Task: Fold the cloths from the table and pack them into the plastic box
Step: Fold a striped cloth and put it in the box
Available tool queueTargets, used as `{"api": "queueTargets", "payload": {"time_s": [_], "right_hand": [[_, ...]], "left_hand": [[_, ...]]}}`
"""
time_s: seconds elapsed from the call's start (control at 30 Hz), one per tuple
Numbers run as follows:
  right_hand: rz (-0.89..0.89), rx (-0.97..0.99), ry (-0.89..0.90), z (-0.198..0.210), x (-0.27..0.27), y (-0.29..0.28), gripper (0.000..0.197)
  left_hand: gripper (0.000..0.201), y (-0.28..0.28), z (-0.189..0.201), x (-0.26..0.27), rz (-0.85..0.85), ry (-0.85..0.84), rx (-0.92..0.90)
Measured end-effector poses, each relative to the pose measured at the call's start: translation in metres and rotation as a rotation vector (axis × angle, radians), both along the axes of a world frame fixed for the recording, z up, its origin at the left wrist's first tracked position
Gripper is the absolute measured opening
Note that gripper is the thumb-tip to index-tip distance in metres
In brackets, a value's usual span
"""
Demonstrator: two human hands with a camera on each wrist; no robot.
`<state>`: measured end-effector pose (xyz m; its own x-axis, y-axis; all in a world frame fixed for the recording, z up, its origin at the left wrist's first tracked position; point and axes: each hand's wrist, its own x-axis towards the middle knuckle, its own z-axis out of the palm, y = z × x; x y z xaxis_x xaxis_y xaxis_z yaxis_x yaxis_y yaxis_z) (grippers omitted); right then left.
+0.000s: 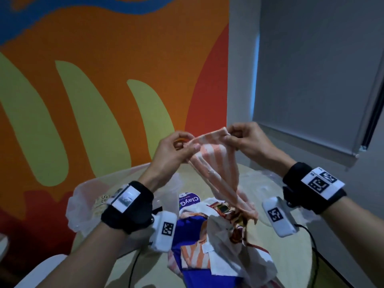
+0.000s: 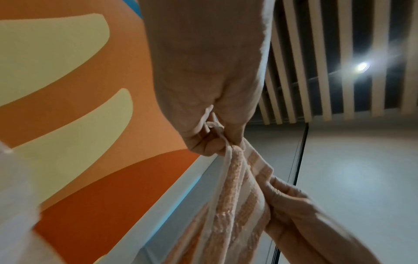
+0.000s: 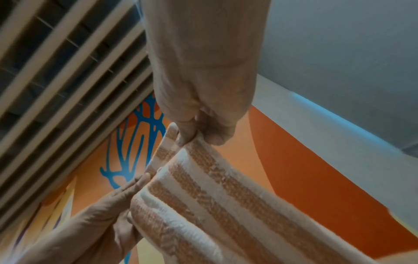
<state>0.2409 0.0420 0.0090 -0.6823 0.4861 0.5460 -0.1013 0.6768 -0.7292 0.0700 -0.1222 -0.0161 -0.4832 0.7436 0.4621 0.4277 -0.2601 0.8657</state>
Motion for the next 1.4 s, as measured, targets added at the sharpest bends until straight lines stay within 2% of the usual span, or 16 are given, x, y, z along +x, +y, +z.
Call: {"api": "queueTargets", "payload": {"time_s": [0.1, 0.2, 0.3, 0.43, 0.57, 0.67, 0.73, 0.8, 0.9, 0.97, 1.03, 1.1, 1.17, 1.23, 1.33, 1.4], "right_hand": [[0.071, 0.026, 0.133, 0.036, 0.005, -0.011, 0.012], [0.196, 0.0, 0.194, 0.069, 0.013, -0.02, 0.034], [0.201, 0.022, 0.193, 0.086, 0.012, -0.02, 0.013], [0.061, 0.031, 0.078, 0.056, -0.006, 0.002, 0.011], [-0.109, 0.034, -0.171, -0.004, -0.027, 0.024, 0.013], [-0.194, 0.067, -0.196, -0.015, -0.036, 0.037, 0.008], [-0.314, 0.172, -0.056, 0.003, -0.039, 0.044, 0.009], [-0.431, 0.285, 0.192, 0.035, -0.037, 0.043, 0.011], [-0.349, 0.326, 0.549, 0.072, -0.018, 0.029, 0.012], [-0.245, 0.34, 0.589, 0.072, 0.0, 0.016, 0.017], [-0.164, 0.357, 0.488, 0.049, 0.023, -0.002, 0.013], [-0.092, 0.324, 0.325, 0.009, 0.047, -0.018, 0.013], [0.0, 0.279, 0.098, -0.04, 0.073, -0.034, 0.019], [0.109, 0.224, -0.236, -0.09, 0.093, -0.047, 0.027], [0.317, 0.065, -0.759, -0.151, 0.111, -0.071, 0.033], [0.397, 0.095, -0.902, -0.173, 0.113, -0.081, 0.037]], "left_hand": [[0.029, -0.01, 0.043, -0.007, -0.023, 0.026, 0.102], [0.023, -0.018, 0.082, -0.009, -0.094, 0.005, 0.199], [0.024, -0.021, 0.103, -0.012, -0.093, 0.029, 0.186], [0.017, -0.009, 0.08, -0.028, 0.008, 0.137, -0.01], [0.006, 0.017, 0.034, -0.045, 0.029, 0.426, -0.377], [0.01, 0.039, 0.034, -0.047, 0.131, 0.593, -0.422], [0.017, 0.052, 0.058, -0.039, 0.24, 0.681, -0.302], [0.012, 0.059, 0.094, -0.026, 0.351, 0.76, -0.069], [0.01, 0.049, 0.135, -0.003, 0.465, 0.857, 0.367], [0.008, 0.029, 0.134, 0.01, 0.445, 0.931, 0.564], [0.007, 0.004, 0.105, 0.018, 0.379, 0.997, 0.549], [0.008, -0.024, 0.055, 0.021, 0.214, 0.972, 0.382], [0.023, -0.053, -0.008, 0.024, 0.023, 0.86, 0.119], [0.038, -0.078, -0.071, 0.029, -0.143, 0.701, -0.218], [0.025, -0.101, -0.139, 0.045, -0.435, 0.601, -0.629], [0.02, -0.105, -0.161, 0.057, -0.565, 0.589, -0.775]]}}
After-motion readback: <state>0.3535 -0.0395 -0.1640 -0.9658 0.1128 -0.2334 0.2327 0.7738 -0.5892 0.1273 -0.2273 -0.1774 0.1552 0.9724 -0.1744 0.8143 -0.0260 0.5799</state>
